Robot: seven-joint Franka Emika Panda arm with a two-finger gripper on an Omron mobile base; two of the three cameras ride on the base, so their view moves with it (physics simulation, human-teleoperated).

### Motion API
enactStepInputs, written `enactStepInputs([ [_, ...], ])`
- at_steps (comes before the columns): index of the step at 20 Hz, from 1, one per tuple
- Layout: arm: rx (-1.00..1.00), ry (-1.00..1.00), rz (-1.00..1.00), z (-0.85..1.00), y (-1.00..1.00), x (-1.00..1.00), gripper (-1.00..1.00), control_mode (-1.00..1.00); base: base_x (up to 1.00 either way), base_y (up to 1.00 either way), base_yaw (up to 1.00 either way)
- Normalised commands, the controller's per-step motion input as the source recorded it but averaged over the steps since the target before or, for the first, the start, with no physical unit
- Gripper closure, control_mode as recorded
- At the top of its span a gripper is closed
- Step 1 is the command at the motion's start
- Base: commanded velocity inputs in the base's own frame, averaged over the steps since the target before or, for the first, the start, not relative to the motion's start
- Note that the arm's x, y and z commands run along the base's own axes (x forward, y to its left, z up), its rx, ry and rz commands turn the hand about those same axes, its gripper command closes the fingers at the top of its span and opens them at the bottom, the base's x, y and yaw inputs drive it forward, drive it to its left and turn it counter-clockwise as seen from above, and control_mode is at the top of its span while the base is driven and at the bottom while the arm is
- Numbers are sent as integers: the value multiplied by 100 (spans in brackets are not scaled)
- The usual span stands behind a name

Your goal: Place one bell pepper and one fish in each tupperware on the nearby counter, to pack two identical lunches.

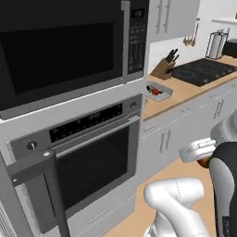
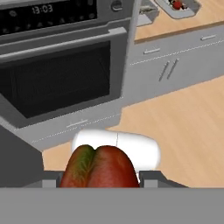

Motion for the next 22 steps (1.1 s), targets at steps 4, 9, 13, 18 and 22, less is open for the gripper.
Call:
enactStepInputs([
  [4,0,0,0,0,0,0,100,100,68,-59,59],
  [9,0,0,0,0,0,0,100,100,46,-100,46],
  [13,0,0,0,0,0,0,100,100,47,-100,45],
  [18,0,0,0,0,0,0,100,100,60,-93,43],
  [22,0,0,0,0,0,0,100,100,100,-73,43],
])
